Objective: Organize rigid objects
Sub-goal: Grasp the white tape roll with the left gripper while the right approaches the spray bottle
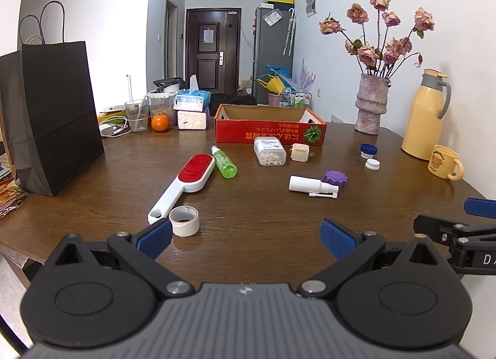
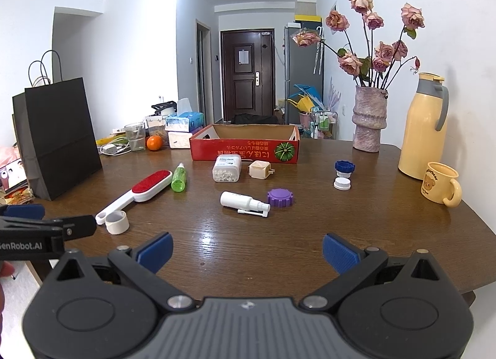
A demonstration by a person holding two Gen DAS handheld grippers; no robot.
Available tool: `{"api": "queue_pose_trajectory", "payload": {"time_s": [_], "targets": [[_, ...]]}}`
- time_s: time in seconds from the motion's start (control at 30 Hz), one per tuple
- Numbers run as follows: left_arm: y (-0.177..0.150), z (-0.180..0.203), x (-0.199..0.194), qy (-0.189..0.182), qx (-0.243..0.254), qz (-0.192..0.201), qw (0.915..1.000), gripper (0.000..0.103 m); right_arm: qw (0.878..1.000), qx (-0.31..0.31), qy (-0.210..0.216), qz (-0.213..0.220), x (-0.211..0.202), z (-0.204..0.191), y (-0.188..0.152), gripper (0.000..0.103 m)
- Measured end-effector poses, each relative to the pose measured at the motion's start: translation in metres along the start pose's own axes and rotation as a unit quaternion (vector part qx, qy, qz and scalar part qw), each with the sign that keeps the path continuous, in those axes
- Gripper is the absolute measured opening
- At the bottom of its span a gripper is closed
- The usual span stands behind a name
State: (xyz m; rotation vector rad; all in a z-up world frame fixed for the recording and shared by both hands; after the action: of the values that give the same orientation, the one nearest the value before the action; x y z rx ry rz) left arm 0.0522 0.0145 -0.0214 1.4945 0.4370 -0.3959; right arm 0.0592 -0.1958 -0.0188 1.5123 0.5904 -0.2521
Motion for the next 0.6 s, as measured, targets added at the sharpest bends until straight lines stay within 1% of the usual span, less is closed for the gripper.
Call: {"api": "queue_pose_trajectory", "payload": {"time_s": [0.23,0.6], "targets": [[0.001,-0.009,0.026,0.014,-0.010,-0.018,0.9997,0.103,1.000,-0.005,0.005,-0.013,0.023,-0.002,0.003,0.103],[0.006,-0.036,0.071,0.039,-0.028,-0.040,0.9980,0.103,0.999,-0.009,0.009,-0.030,0.064,-0.008,0.015,0.103]]}}
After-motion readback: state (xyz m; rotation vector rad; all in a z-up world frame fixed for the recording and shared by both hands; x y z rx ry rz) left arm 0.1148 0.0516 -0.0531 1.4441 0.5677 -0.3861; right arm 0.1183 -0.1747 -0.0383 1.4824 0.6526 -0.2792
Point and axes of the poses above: each gripper's, at about its wrist camera, not at the fingertips, and x roughly the way its jaws point, z to its right, y to its top, the point moved 5 cm from there along x, roughly the way its jaws point, and after that the axes turned 3 degrees about -z, right-handed, at the moved point
